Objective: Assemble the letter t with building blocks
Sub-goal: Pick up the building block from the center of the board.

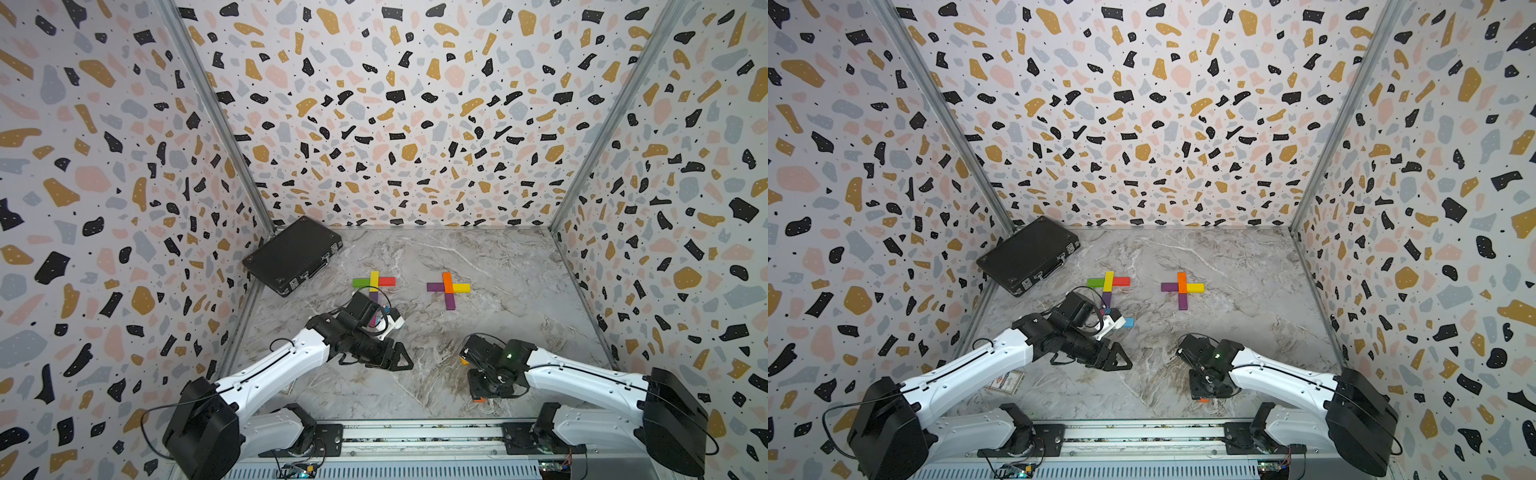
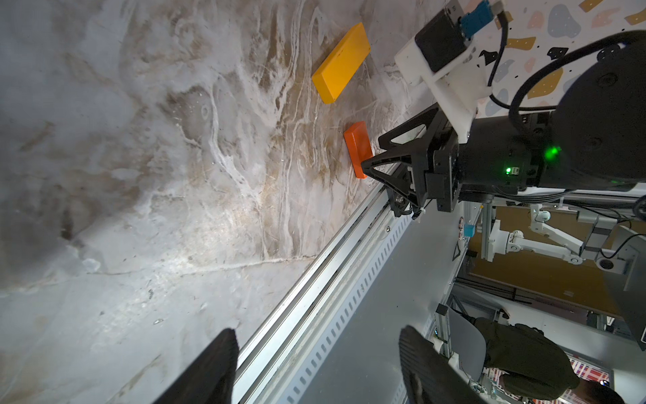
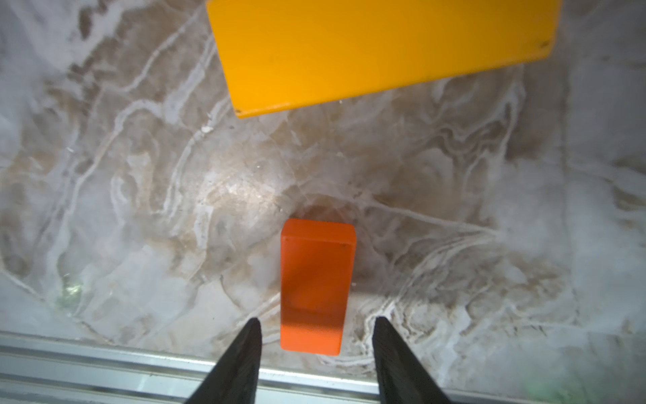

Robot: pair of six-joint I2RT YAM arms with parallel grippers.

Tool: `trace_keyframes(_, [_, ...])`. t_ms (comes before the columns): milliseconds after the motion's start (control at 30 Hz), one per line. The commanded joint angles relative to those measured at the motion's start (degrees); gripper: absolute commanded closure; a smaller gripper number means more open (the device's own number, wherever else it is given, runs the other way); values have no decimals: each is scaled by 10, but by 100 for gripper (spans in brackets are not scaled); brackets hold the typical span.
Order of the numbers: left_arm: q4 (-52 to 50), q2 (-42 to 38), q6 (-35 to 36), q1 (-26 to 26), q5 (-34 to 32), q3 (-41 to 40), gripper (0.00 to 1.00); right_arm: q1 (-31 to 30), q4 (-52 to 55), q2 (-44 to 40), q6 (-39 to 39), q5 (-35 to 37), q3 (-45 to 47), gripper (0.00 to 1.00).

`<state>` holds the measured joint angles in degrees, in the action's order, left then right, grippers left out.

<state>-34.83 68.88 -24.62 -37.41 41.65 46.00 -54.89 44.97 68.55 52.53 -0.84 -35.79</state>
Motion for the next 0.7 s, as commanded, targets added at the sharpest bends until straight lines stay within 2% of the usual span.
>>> trace_keyframes(0, [5,-1,14,-3,0,18,26,-3,-5,10,2,9,-8,48])
trace_keyframes(667, [16,4,16,-3,-3,11,26,-3,-18,29,2,18,-1,62])
